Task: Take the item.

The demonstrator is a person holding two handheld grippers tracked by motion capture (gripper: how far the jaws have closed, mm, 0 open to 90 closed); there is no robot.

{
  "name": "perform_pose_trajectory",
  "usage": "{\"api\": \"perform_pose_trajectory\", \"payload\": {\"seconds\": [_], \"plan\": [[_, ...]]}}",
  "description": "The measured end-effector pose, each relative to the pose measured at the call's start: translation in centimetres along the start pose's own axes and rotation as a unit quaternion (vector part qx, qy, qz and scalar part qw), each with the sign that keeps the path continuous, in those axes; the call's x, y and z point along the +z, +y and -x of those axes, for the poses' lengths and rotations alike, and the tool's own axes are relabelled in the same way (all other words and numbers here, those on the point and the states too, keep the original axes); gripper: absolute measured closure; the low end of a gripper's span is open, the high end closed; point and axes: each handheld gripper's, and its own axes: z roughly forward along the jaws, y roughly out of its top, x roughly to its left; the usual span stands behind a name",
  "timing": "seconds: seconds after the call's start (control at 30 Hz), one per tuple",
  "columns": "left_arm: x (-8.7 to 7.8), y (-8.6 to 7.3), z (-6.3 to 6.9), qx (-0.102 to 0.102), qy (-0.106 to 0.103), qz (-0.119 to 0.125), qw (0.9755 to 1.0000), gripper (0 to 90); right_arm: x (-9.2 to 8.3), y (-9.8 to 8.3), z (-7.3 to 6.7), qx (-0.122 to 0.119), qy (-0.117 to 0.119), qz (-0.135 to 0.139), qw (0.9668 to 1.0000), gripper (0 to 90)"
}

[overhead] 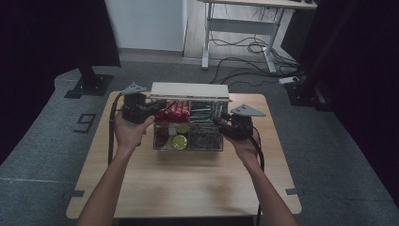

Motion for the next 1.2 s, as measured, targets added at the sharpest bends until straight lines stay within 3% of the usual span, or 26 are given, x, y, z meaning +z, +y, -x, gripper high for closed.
{"api": "perform_pose_trajectory", "payload": {"seconds": [0.63,0.87,0.97,1.2], "plan": [[0.0,-0.1,0.0,0.002,-0.001,0.002,1.0000,90.0,1.9,0.2,-0.2,-0.004,-0.017,-0.012,0.9998,64.5],[0.0,-0.1,0.0,0.002,-0.001,0.003,1.0000,90.0,2.4,0.2,-0.6,-0.021,-0.041,-0.024,0.9987,72.3],[0.0,-0.1,0.0,0.001,-0.002,0.003,1.0000,90.0,2.4,0.3,-0.9,-0.029,-0.051,-0.026,0.9980,83.4],[0.0,-0.2,0.0,0.002,-0.001,0.004,1.0000,90.0,2.2,0.2,-0.6,-0.024,-0.050,-0.021,0.9982,89.3]]}}
